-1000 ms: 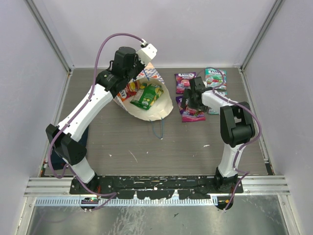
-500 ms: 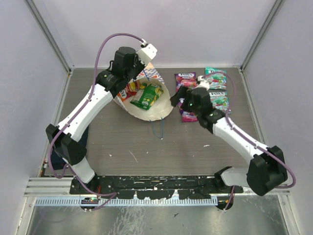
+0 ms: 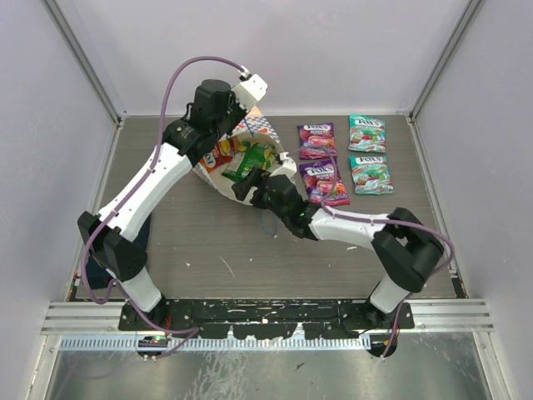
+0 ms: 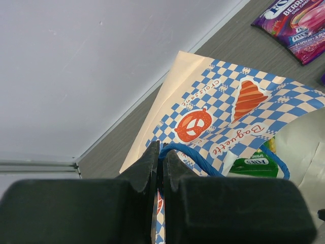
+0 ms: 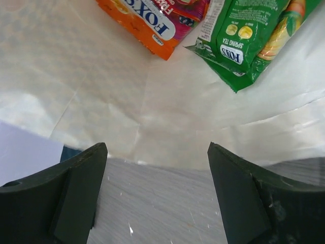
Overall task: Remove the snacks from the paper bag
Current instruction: Take out the snack from the paper bag.
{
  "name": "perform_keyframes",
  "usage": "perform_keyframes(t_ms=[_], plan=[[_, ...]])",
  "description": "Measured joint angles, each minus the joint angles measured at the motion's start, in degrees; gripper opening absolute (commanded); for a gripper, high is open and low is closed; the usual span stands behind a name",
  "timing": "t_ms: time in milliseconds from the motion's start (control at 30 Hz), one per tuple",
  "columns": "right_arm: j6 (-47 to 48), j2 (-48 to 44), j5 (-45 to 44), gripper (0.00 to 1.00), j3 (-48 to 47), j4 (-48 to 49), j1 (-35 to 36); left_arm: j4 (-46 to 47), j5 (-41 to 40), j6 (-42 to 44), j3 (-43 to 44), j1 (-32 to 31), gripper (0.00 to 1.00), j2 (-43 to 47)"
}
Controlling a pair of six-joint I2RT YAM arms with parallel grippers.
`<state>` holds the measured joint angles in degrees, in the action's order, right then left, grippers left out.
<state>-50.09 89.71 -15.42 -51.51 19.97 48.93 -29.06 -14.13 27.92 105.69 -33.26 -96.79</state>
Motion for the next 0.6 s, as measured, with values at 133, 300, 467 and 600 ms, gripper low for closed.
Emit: perform_keyframes(t_ms=[133, 300, 467, 600], plan=[[-3.3, 6.4, -1.7, 0.82, -3.2, 1.1, -0.1, 0.0, 0.0, 0.0, 0.0, 0.0, 0.05, 0.0], [-5.5, 10.1, -4.8, 0.79, -7.2, 0.3, -2.0, 0.0, 0.1, 0.0, 0.0, 0.0, 0.05, 0.0], [-5.6, 16.8, -4.4, 0.77, -15.2, -1.1, -6.3, 0.0, 0.5, 0.0, 0.0, 0.0, 0.05, 0.0], [-5.6, 22.4, -3.3, 0.76, -20.5, -2.9, -8.3, 0.0, 0.4, 0.0, 0.0, 0.0, 0.04, 0.0]])
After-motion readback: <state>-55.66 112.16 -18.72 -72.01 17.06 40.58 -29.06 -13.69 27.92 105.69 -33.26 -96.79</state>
